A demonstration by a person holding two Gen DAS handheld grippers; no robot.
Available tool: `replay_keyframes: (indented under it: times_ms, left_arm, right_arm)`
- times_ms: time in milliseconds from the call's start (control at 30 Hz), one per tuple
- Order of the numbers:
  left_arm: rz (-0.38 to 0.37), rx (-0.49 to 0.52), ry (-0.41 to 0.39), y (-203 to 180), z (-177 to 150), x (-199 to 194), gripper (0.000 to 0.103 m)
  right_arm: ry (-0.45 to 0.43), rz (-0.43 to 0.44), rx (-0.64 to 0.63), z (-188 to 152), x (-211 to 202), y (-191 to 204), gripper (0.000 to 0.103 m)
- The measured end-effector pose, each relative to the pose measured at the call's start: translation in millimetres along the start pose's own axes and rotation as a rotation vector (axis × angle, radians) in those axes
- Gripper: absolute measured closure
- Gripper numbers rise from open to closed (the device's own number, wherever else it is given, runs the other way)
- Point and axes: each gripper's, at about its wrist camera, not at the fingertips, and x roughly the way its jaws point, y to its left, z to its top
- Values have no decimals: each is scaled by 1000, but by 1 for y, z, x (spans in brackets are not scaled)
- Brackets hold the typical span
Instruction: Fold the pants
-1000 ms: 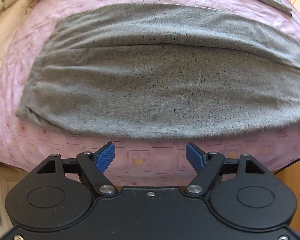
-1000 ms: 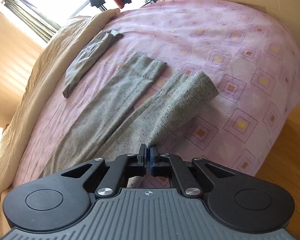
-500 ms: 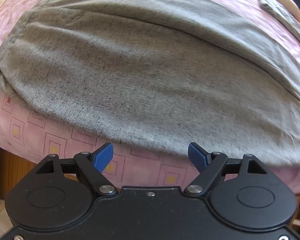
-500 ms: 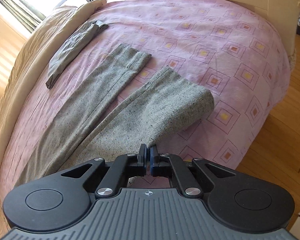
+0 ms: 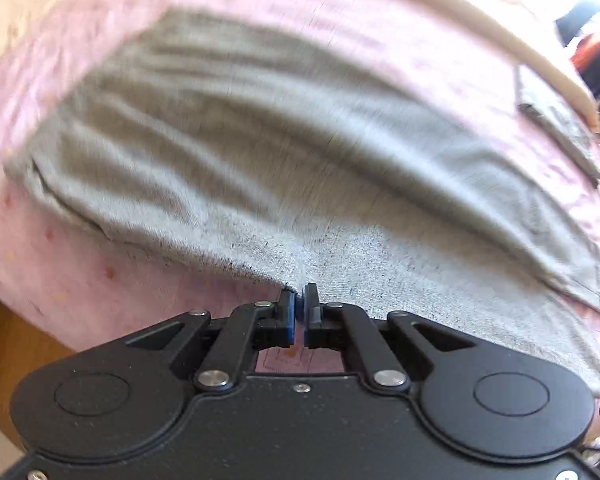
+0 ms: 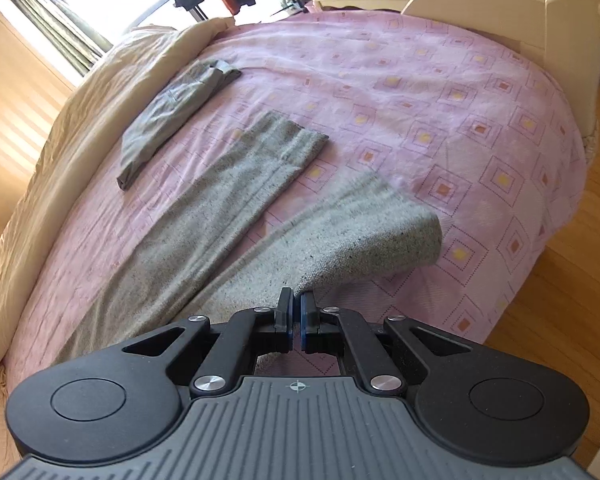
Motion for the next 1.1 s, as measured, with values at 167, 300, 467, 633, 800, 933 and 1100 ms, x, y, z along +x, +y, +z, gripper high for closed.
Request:
replay_keyframes:
  times_ms: [167,300,467,633,800,933,1100]
  left_arm:
    - [21,77,-31,-8,0,-32,98]
    - [69,76,-42,-20,16,-31,98]
    - [83,104,-115,-50,63,-30,98]
    - [109,94,-131,-81,117,3,97]
    - [161,101,-139,-107,148,43,97]
    - [217,124,-116,-125,165,77,97]
    - [268,119,-81,-141,181,110,97]
  right_arm:
    - [38,-17,88,-5,-7,-14,100]
    - [79,-23,106,-3,0,-13,100]
    - [44,66,66,34,15,16,100]
    - [50,111,38,77,66,47,100]
    - [87,117,0,105,119,71,100]
    - [130,109,-29,122,158,86,100]
    - [182,85,-25,133,195,94,99]
